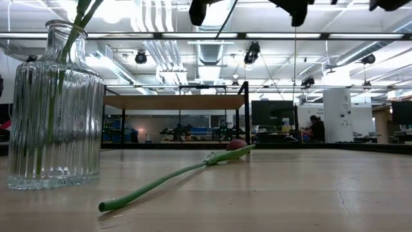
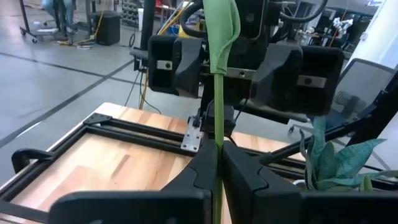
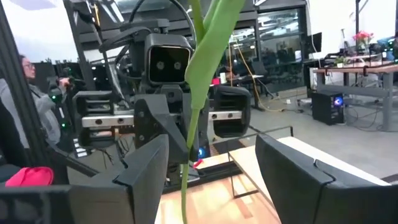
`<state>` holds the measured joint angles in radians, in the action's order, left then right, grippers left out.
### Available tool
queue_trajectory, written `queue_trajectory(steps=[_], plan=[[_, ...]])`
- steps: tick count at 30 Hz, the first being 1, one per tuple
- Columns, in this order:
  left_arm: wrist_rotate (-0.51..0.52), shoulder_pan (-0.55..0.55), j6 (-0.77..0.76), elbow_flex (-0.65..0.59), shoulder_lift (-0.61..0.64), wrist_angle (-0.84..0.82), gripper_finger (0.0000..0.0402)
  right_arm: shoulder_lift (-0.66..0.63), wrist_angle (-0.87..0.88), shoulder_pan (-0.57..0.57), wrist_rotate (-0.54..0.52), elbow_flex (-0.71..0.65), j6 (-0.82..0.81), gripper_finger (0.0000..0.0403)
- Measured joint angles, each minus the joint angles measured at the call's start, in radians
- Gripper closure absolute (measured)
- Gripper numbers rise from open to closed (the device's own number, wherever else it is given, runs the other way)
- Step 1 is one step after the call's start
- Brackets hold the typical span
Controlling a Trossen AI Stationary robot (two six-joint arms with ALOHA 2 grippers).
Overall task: Pick and place flowers into a vace then onto a shelf
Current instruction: Put the light red flower into the right transparent vase
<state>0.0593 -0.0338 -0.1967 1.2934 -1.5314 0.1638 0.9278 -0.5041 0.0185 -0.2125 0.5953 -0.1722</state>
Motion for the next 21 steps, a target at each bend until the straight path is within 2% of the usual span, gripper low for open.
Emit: queue_trajectory(steps=[6,12,21], plan=[[-0.025,0.0,0.0,0.0,0.0,0.035,0.0401,0.054,-0.008,0.0,-0.06,0.037,0.0,0.0172],[-0.033,0.0,0.0,0.0,-0.02,0.035,0.0401,0.088,-0.012,0.001,-0.019,0.09,0.0,0.0177],[-0.034,0.0,0.0,0.0,-0.045,0.043,0.0401,0.129,-0.006,0.001,-0.021,0.141,0.016,0.0184]])
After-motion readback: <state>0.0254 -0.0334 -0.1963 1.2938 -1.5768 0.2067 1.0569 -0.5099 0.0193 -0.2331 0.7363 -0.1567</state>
